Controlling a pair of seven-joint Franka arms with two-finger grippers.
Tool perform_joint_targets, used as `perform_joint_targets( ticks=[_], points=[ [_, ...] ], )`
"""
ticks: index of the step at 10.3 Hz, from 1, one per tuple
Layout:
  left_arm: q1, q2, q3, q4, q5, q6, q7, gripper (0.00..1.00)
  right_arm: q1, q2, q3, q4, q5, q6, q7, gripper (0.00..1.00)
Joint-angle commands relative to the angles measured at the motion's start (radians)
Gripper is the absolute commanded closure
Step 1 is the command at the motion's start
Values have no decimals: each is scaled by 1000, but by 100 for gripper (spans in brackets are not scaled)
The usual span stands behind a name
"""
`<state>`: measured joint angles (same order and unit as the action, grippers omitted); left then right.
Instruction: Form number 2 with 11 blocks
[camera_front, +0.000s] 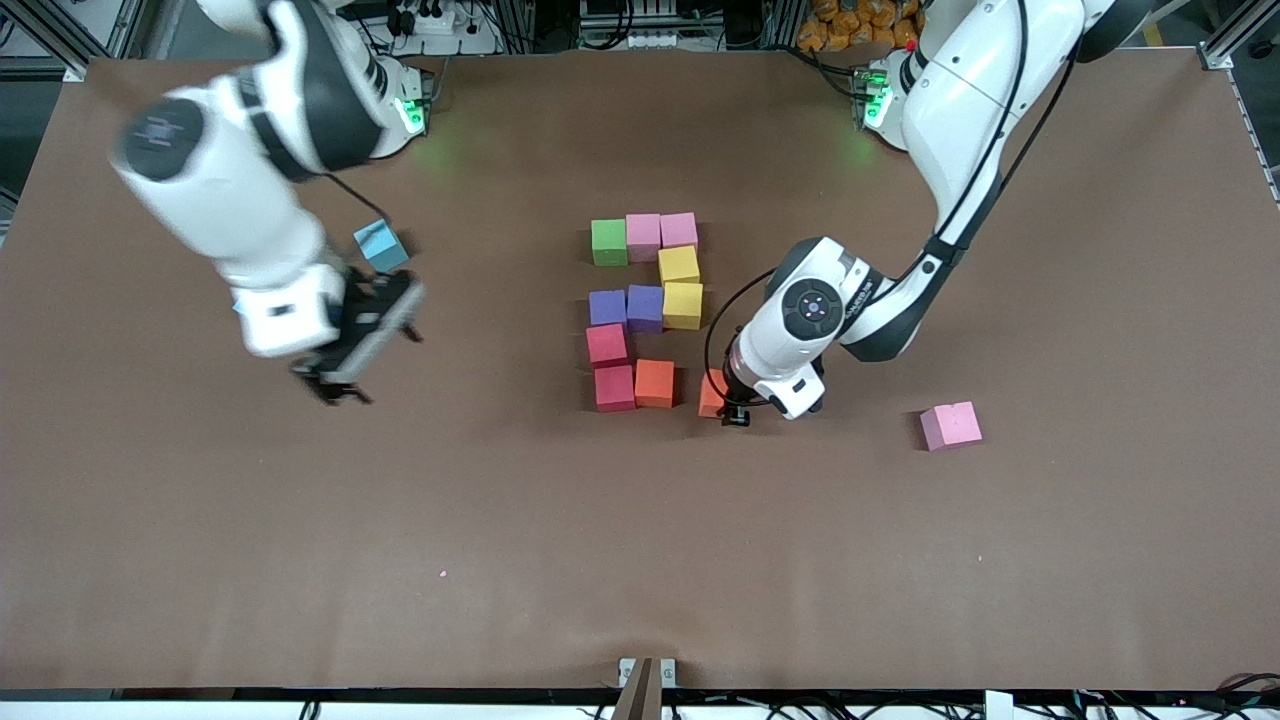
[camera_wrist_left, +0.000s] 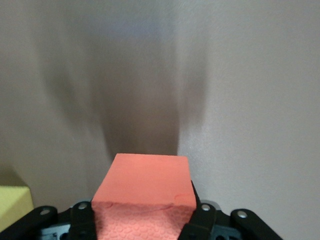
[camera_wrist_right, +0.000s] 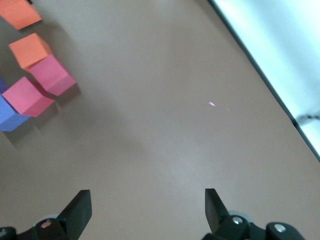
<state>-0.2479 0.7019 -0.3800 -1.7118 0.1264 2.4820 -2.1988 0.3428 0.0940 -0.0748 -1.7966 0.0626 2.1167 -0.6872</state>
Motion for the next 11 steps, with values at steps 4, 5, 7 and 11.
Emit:
perform_joint_targets(
  ticks=[4, 5, 7, 11],
  points=[
    [-91, 48, 47, 54, -1, 0, -130, 55, -197, -109, 17, 23, -4, -212, 480, 0],
    [-96, 53, 47, 52, 1, 0, -137, 55, -215, -109, 1, 76, -13, -309, 501, 0],
    [-96, 53, 49, 46, 3, -2, -137, 55, -269, -105, -19, 115, 14, -356, 512, 0],
    [-103, 67, 49, 50, 1, -2, -142, 54, -288, -105, -23, 166, 0, -368, 584, 0]
  ],
)
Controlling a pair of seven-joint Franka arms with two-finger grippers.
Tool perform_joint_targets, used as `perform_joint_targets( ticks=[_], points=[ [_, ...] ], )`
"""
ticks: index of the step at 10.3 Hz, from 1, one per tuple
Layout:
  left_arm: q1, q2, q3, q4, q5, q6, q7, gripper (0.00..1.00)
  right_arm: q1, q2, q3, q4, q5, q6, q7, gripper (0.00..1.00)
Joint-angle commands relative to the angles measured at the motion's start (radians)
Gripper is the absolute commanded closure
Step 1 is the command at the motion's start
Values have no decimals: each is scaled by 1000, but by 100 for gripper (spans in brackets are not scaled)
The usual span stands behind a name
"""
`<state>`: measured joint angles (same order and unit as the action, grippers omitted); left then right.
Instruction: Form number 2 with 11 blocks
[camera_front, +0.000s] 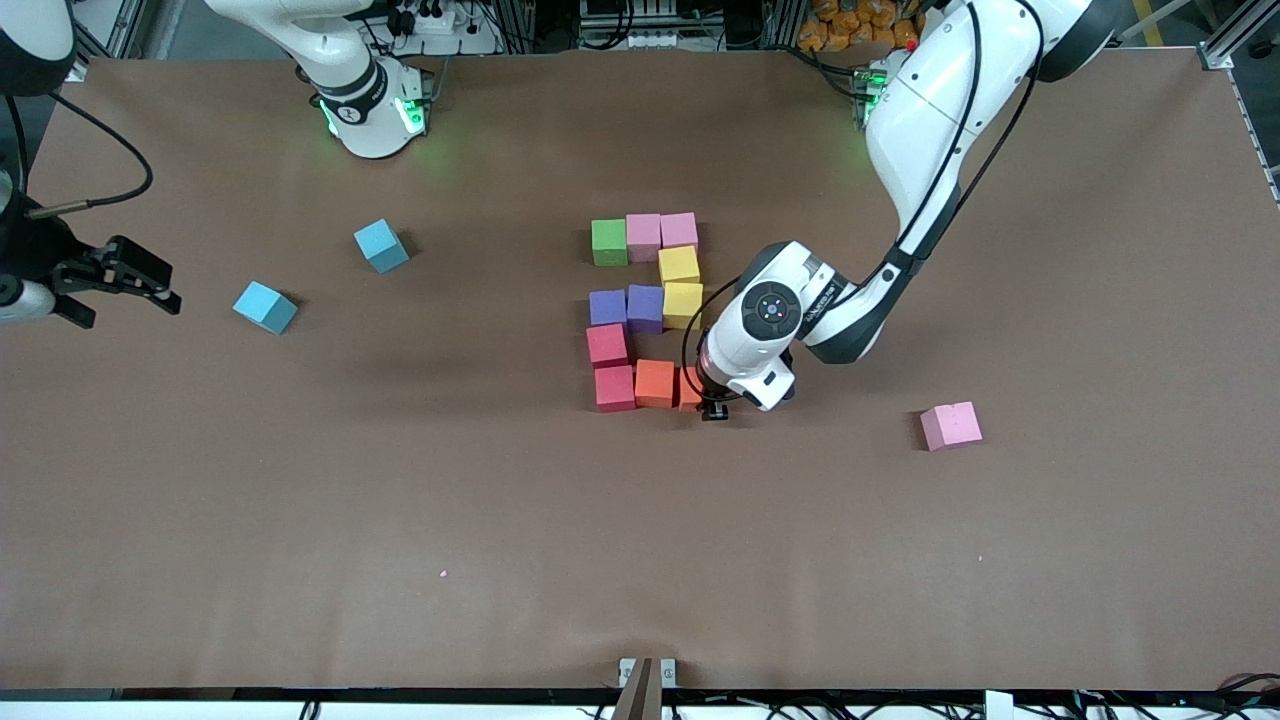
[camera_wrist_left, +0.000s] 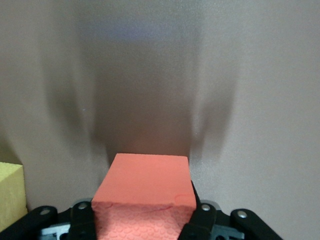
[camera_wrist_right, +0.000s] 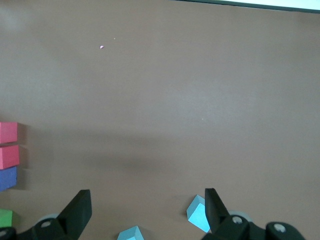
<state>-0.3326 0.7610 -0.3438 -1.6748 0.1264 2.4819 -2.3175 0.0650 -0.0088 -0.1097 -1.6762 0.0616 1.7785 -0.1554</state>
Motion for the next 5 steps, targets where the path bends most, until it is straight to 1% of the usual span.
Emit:
perform_joint_targets(
  ticks=[1, 4, 5],
  points=[
    [-26, 12, 12, 15, -2, -1, -25, 54, -11, 1, 10, 47, 1, -43, 57, 0],
    [-40, 27, 12, 18, -2, -1, -32, 54, -53, 21, 8, 46, 12, -21, 65, 0],
    [-48, 27, 14, 21, -2, 0, -34, 54, -56, 20, 7, 46, 0, -21, 60, 0]
  ],
)
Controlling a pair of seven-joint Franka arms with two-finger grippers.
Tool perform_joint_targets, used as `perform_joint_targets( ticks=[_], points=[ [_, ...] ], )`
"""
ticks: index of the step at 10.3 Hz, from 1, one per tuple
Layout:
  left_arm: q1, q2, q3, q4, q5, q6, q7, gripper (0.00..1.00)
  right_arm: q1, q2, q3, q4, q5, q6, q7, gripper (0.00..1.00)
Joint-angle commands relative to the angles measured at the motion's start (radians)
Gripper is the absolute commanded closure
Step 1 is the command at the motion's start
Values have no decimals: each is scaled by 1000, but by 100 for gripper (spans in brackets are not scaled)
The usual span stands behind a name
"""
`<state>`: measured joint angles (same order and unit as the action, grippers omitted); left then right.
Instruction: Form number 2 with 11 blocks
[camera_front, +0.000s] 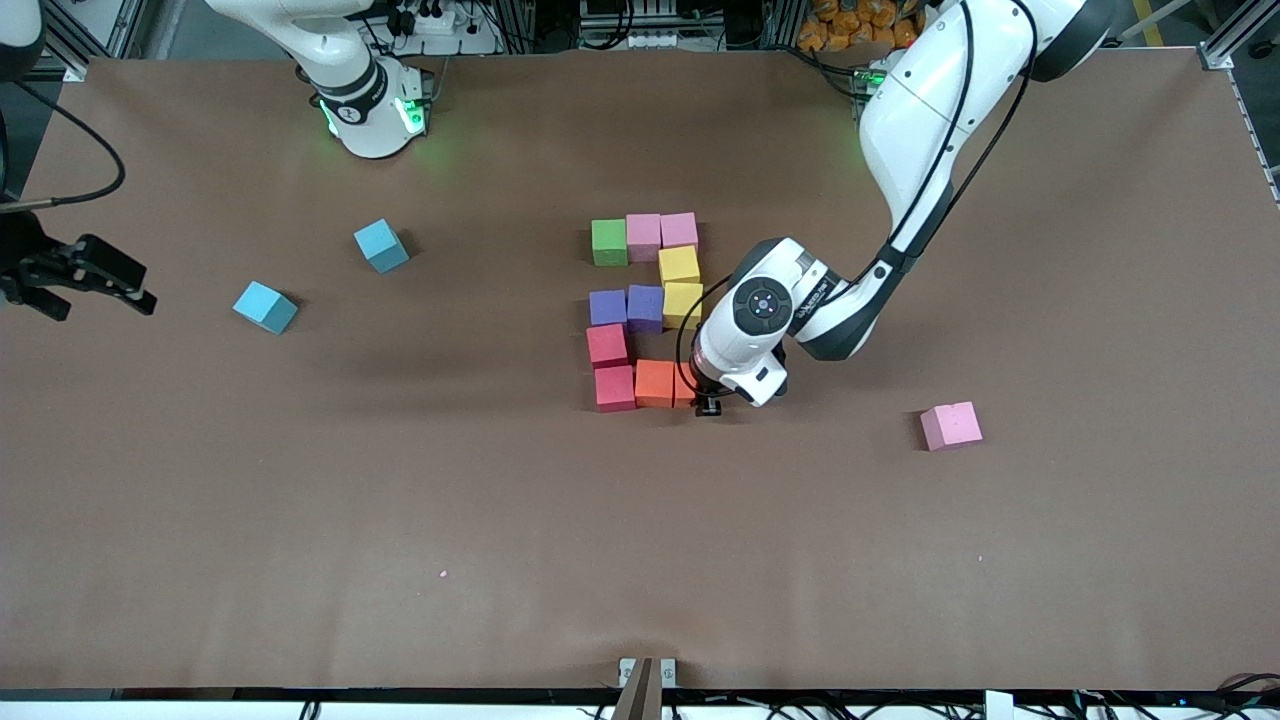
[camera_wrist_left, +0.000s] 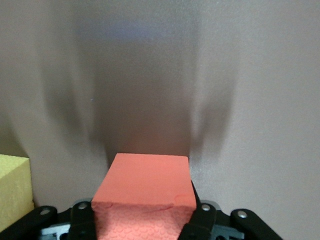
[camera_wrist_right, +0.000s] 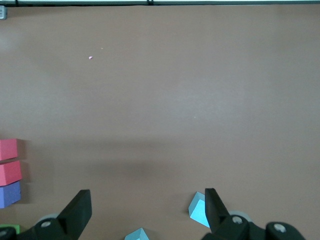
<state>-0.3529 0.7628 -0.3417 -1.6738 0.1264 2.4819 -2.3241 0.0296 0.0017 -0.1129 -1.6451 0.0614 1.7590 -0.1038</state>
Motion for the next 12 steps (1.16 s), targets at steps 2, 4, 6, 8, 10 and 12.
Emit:
perform_joint_targets(
  ticks=[2, 4, 6, 8, 10, 12],
  points=[
    [-29, 32, 12, 34, -1, 0, -28, 54, -23, 11, 10, 14, -12, -4, 13, 0],
    [-37, 52, 12, 65, -1, 0, -28, 54, -20, 6, 13, 16, -12, -13, 21, 0],
    [-41, 55, 12, 71, 2, 0, -26, 54, -19, 6, 15, 24, -35, -30, 38, 0],
    [-41, 53, 12, 71, 4, 0, -21, 33, -11, 11, 19, 44, -84, -35, 30, 0],
    [-40, 44, 12, 65, 79, -5, -6, 0, -5, 11, 21, 54, -101, -67, 38, 0],
    [-28, 7, 9, 66, 85, -52, -6, 0, -5, 3, 19, 56, -100, -166, 39, 0]
  ],
)
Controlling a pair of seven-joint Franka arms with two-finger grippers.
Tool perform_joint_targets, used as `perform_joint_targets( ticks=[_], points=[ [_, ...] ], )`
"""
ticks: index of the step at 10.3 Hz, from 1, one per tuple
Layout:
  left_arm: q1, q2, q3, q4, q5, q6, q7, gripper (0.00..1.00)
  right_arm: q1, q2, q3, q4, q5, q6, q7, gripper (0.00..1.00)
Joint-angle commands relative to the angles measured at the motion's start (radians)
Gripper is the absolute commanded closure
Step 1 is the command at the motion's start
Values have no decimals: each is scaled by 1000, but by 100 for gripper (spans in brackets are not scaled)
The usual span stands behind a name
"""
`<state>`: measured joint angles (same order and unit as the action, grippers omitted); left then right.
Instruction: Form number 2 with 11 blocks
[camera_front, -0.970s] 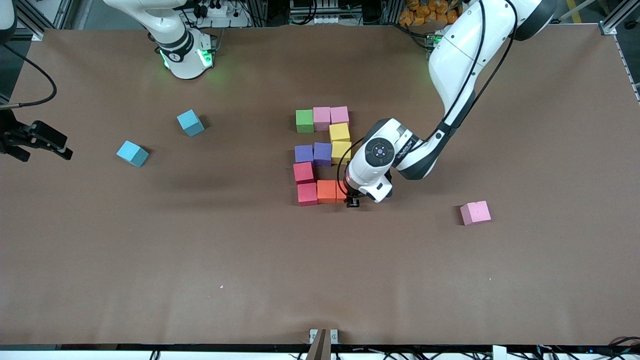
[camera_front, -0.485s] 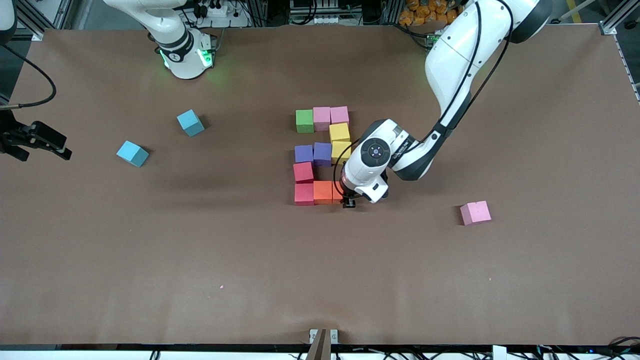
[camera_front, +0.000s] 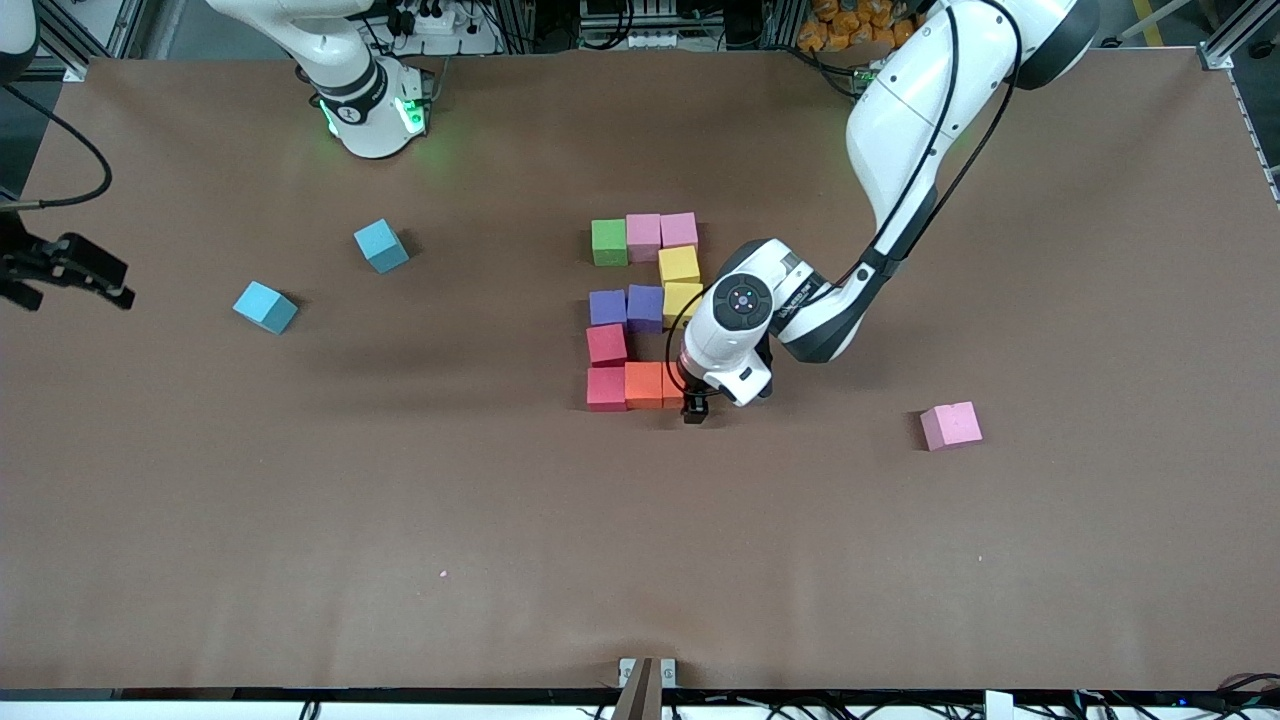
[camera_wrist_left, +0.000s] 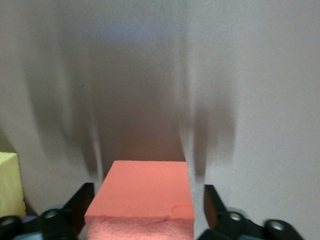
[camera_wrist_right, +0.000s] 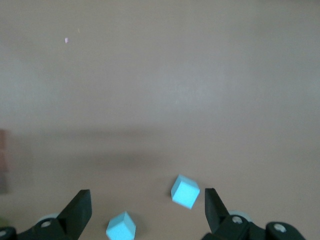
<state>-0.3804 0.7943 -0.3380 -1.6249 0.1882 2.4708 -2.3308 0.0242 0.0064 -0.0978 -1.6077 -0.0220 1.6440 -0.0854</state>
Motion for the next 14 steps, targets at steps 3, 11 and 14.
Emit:
perform_joint_targets(
  ticks=[3, 11, 14],
  points=[
    [11, -142, -4, 14, 14, -134, 5, 0, 2, -3, 6, 20, -7, -67, 59, 0],
    [173, -335, -18, 36, -62, -300, 402, 0, -6, 3, 1, 22, -4, -59, 27, 0],
    [259, -394, -16, 51, -67, -392, 699, 0, -6, 9, 4, 28, -3, -43, 30, 0]
  ],
)
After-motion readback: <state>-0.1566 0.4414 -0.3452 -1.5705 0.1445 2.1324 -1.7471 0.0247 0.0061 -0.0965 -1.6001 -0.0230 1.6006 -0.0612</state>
